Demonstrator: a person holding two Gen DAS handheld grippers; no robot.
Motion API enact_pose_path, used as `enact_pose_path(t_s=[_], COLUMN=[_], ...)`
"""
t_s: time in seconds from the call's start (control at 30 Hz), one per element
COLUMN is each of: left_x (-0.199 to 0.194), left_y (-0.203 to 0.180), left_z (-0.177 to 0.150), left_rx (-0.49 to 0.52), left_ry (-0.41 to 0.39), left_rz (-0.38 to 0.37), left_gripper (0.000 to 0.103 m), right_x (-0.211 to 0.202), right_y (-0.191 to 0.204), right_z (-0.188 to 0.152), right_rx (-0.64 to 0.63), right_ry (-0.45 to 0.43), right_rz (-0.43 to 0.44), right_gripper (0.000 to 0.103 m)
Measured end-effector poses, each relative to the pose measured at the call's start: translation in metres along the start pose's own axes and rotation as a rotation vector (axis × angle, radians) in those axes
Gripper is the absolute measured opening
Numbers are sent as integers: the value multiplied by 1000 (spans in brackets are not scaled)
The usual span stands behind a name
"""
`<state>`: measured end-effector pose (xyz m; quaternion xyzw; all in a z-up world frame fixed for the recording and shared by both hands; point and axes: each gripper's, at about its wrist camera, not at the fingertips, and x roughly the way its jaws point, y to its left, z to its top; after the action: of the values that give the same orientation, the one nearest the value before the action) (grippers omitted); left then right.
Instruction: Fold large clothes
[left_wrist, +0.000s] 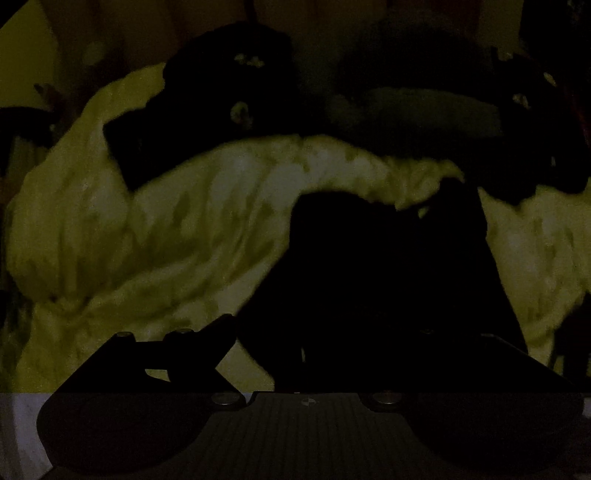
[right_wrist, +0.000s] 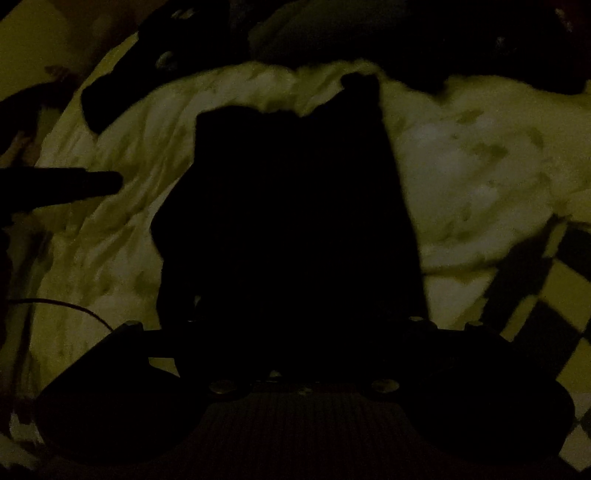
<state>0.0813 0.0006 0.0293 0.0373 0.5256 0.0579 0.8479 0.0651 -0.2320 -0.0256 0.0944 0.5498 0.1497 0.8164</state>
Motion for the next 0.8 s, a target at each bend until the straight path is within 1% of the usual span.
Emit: enact_pose_path(t_s=[0.13, 0.2, 0.33, 0.43, 0.57, 0.7, 0.77, 0.8], left_x=[7, 11, 18, 24, 34, 49, 60, 66], left_y=[-1, 1, 6, 8, 12, 21, 33, 43], left_z=[-28, -41, -59, -66, -72, -76, -79, -83], left_rx=[-26, -49, -83, -91, -102, -112, -149, -185], left_ry=[69, 106, 151, 177, 201, 224, 246, 264], left_rz=[-7, -12, -28, -26, -29, -20, -13, -10], left_gripper=[103, 103, 103, 103, 103, 103, 103, 103], right_x=[3, 5, 9, 15, 22, 27, 30, 32], right_y=[6, 7, 8, 10, 14, 21, 22, 22], right_z=[-9, -13, -19, -23, -23, -20, -17, -14], right_rx=[-54, -60, -68, -78, -82, -98, -93, -82], right_ry=[19, 31, 55, 68, 91, 94, 89, 88], right_rz=[-6, -7, -5, -10, -9, -7, -9, -9], right_gripper=[79, 80, 80, 82, 82, 82, 81, 82])
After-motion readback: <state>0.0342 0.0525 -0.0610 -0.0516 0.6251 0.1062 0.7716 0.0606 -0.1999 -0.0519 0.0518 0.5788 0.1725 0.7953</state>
